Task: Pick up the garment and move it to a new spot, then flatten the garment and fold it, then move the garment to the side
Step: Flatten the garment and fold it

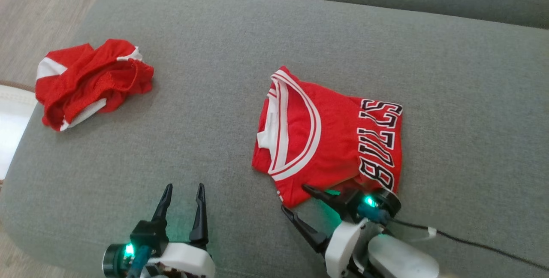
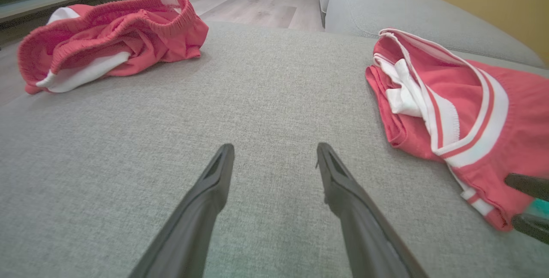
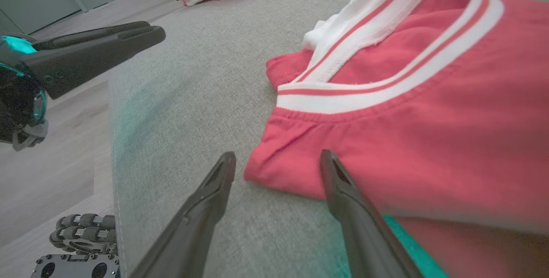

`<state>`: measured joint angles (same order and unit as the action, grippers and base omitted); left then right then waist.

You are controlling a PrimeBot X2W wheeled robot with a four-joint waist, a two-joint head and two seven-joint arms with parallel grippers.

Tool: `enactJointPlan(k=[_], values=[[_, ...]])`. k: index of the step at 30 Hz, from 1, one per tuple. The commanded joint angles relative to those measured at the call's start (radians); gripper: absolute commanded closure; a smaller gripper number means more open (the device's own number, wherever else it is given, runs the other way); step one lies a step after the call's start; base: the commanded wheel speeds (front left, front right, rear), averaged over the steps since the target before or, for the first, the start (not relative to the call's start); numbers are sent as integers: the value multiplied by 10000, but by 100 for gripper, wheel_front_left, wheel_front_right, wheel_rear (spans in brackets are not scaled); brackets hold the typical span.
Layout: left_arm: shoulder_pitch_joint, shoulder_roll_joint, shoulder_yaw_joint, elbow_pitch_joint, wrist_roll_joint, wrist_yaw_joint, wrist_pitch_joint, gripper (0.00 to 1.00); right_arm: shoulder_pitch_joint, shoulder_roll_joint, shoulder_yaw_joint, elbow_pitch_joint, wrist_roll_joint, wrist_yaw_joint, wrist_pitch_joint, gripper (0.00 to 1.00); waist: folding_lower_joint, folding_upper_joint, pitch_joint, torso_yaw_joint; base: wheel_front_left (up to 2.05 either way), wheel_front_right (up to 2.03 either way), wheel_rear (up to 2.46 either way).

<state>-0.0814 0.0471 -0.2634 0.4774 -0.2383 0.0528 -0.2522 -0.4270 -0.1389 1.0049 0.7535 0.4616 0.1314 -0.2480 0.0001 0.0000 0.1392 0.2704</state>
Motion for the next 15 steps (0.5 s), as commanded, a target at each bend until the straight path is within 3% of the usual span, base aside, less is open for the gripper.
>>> enactJointPlan(k=[1,4,5,6,7,9,15], values=[[-382,31,216,-307,-58,70,-95,0,-376,124,207,-16,141,-7,-79,0,-1,0,72,38,0,0,0],[-419,31,181,-329,-105,82,-95,0,-626,210,593,322,378,-7,-14,0,-1,0,160,55,0,0,0],[-439,31,165,-331,-121,89,-95,0,-692,235,709,419,486,-7,19,14,-1,0,180,57,0,0,0],[-459,31,148,-329,-132,95,-95,0,-757,254,824,514,577,-7,62,35,-1,0,200,58,0,0,0],[-459,31,148,-329,-132,95,-95,0,-757,254,824,514,577,-7,62,35,-1,0,200,58,0,0,0],[-502,31,113,-324,-141,108,-95,0,-853,289,1044,672,809,-7,143,100,-1,0,233,58,0,0,0],[-581,31,109,-302,-90,115,-95,0,-1187,368,1361,611,1430,-7,-18,100,-1,0,259,10,0,0,0]])
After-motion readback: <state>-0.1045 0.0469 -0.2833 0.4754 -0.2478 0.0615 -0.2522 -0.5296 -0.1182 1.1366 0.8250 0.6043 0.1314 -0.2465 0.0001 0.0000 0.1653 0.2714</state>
